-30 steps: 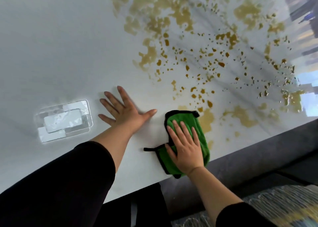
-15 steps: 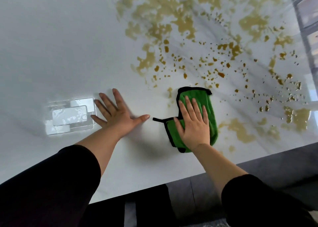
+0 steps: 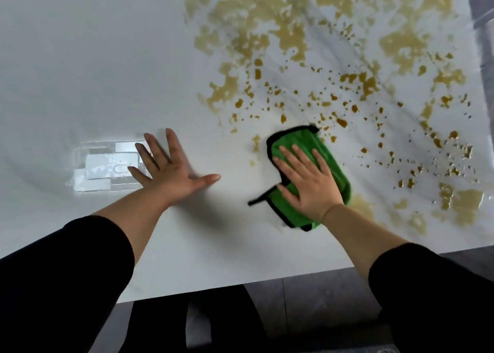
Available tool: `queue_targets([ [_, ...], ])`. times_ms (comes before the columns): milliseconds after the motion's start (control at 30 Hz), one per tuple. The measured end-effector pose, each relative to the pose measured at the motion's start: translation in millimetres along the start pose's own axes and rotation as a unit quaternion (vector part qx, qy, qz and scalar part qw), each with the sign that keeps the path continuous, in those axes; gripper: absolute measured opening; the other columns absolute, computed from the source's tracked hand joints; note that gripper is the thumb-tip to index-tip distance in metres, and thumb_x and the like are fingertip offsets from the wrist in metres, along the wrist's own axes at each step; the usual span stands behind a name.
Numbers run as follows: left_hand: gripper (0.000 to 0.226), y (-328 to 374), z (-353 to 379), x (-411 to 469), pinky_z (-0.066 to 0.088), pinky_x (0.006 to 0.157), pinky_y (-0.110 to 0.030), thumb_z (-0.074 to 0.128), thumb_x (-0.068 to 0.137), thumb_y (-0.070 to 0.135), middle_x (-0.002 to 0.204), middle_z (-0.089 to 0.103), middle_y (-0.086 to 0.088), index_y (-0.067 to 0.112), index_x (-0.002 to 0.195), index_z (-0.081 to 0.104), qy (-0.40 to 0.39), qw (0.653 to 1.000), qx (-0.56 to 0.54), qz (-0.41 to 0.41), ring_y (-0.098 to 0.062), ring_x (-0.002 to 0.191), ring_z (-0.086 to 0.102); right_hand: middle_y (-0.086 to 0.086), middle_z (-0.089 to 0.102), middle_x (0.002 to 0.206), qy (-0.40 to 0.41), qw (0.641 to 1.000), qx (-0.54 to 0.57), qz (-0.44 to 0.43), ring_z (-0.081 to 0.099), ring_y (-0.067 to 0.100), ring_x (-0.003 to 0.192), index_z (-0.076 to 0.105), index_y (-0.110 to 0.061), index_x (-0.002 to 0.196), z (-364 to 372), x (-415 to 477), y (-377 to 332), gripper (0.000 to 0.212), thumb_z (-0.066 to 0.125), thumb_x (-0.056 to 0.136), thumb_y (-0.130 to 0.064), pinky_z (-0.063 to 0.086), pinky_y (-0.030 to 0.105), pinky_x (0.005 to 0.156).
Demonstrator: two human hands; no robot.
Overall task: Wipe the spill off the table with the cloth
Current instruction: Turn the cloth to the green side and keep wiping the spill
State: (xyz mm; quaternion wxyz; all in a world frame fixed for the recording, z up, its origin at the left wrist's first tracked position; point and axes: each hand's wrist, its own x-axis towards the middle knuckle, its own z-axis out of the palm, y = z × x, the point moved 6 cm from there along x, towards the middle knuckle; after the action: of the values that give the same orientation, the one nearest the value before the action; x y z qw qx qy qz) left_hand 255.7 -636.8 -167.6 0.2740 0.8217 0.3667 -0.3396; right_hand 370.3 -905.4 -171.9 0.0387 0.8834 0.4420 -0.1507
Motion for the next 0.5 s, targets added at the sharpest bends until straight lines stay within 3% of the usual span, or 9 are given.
queue_targets([
  [233,0.146,3.3,-2.0,-4.4,-0.016,0.107,-0.065,0.059,0.046,0.093,0.146,-0.049,-0.008,0.040,0.131,-0.048,-0.010,1.000,-0.009,0.001,-0.029,0.135,-0.045,-0.004,0.001,0.160,0.040,0.980,0.060,0.185,0.001,0.017,0.148,0.005,-0.027,0.154,8.3,-17.8,-47.8,0.066,0.017,0.098,-0.060,0.003,0.049,0.119],
  [367,0.146,2.4,-2.0,-4.9,-0.014,0.108,-0.066,0.059,0.049,0.092,0.147,-0.049,-0.010,0.037,0.133,-0.047,-0.016,1.000,0.000,-0.004,-0.031,0.136,-0.043,-0.006,0.012,0.161,0.040,0.992,0.079,0.084,0.008,0.018,0.148,0.018,-0.029,0.153,19.6,-42.7,-109.6,0.062,0.028,0.098,-0.055,0.011,0.051,0.118],
  [500,0.144,0.5,-1.4,-1.7,-0.014,0.108,-0.066,0.057,0.048,0.094,0.147,-0.049,-0.010,0.040,0.127,-0.051,-0.009,1.000,0.005,-0.005,-0.032,0.136,-0.043,-0.010,0.016,0.159,0.022,0.995,0.074,0.061,0.012,0.016,0.148,0.019,-0.033,0.152,5.2,-2.8,-102.1,0.058,0.027,0.098,-0.051,0.009,0.049,0.118],
])
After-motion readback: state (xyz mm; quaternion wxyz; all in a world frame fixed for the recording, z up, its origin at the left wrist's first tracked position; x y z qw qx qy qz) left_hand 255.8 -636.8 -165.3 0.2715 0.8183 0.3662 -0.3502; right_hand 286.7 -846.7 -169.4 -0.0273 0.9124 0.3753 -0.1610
